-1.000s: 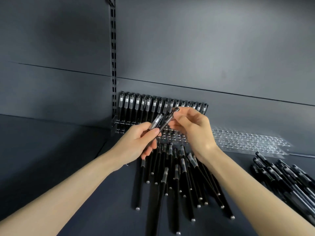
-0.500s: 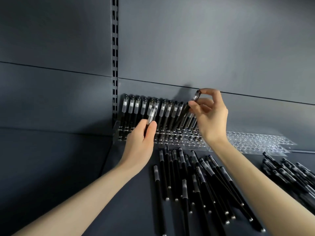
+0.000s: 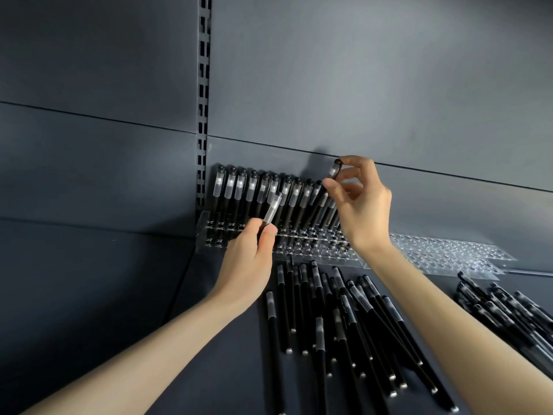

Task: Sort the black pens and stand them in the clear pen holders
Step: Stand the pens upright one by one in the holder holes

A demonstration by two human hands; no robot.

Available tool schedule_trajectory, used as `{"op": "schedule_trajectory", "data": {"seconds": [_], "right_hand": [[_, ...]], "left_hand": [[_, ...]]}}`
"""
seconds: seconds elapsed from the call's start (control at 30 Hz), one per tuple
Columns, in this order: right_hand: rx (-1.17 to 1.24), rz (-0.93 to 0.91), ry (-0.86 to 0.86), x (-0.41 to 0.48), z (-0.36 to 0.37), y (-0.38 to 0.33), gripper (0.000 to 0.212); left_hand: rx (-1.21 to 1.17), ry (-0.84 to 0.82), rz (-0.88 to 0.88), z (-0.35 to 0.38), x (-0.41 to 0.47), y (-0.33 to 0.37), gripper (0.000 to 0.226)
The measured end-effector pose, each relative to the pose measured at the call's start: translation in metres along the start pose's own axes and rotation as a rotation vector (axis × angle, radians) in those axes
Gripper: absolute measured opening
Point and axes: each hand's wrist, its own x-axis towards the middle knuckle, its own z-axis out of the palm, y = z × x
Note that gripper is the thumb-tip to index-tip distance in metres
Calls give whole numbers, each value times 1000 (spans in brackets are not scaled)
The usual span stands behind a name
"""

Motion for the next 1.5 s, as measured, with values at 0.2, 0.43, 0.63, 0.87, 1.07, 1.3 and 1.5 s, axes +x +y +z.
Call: {"op": "schedule_trajectory", "data": {"seconds": [0.2,0.43,0.63,0.87,1.07,1.3,1.5], "right_hand": [[-122,-22,-104,-5,4,7,30],[-233,-35,-208,-7,2,12,32],[-274,-51,-220,-10,1,15,28],[163,201,-305,-29,-11,-11,20],[447,297,-297,-34,-8,-6,23],[457,326,-330,-38,-8,-3,41],[219,180,-121,-12,-30,2,47]], "left_hand": [[-7,-27,8,1,-4,-1,31],[6,9,-1,0,0,-3,30],[-14,1,2,0,1,-3,31],[-73,-156,12,8,-5,1,25],[-105,-200,-15,13,-7,0,17],[-100,-162,-32,14,-8,0,14],[635,4,347,7,1,-18,45]]}}
